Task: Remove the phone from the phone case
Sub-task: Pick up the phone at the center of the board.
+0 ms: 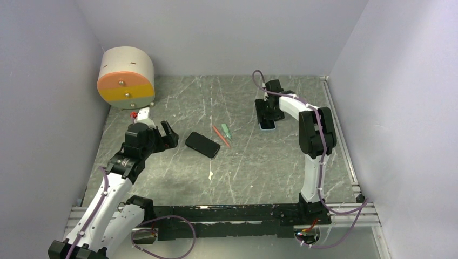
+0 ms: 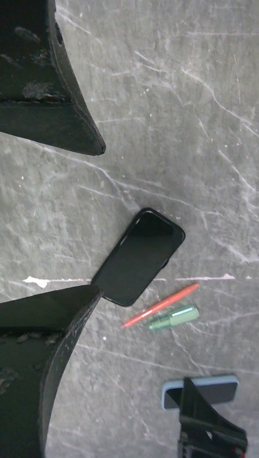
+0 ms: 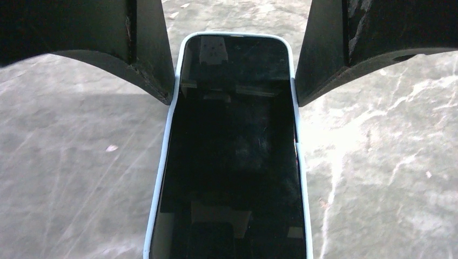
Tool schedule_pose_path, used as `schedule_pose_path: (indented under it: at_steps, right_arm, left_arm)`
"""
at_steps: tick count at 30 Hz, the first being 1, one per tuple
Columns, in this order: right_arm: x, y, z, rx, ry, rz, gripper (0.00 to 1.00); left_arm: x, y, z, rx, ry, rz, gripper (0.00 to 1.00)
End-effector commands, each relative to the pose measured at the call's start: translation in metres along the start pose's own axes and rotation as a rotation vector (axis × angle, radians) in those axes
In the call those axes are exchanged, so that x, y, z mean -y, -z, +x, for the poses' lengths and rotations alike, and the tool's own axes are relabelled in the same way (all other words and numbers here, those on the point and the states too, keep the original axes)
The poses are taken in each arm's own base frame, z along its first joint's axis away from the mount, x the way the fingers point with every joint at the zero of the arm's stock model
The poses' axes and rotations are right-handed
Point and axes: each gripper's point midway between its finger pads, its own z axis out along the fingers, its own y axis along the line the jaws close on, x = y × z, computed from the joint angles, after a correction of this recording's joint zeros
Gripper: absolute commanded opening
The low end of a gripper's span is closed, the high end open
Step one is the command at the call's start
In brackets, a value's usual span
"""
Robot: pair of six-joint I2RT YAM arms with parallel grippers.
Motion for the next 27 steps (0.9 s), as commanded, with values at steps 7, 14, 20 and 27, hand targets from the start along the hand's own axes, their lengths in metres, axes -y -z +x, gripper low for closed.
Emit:
schedule_pose_path:
  at_steps: [7, 14, 20, 27]
  right_arm:
    - [-0.085, 0.032, 0.016, 0.073, -0.051, -0.199, 0.09]
    - [-0.122, 0.062, 0.012, 0.159, -0.082, -0.396, 0.0]
    - [-0.154, 0.091, 0.013, 0.226, -0.055, -0.548, 0.0]
    - [-0.177, 0.11, 0.021, 0.301, -0.03, -0.602, 0.0]
  left_arm:
    - [0.05, -0.005, -0.019, -0.02, 0.141, 0.196, 0.94]
    - [0.074, -0.019, -0.015, -0.108, 0.231, 0.282, 0.94]
    - [0.098, -0.033, -0.021, -0.147, 0.332, 0.38, 0.94]
    - [0.114, -0.062, -0.014, -0.262, 0.406, 0.403, 0.9]
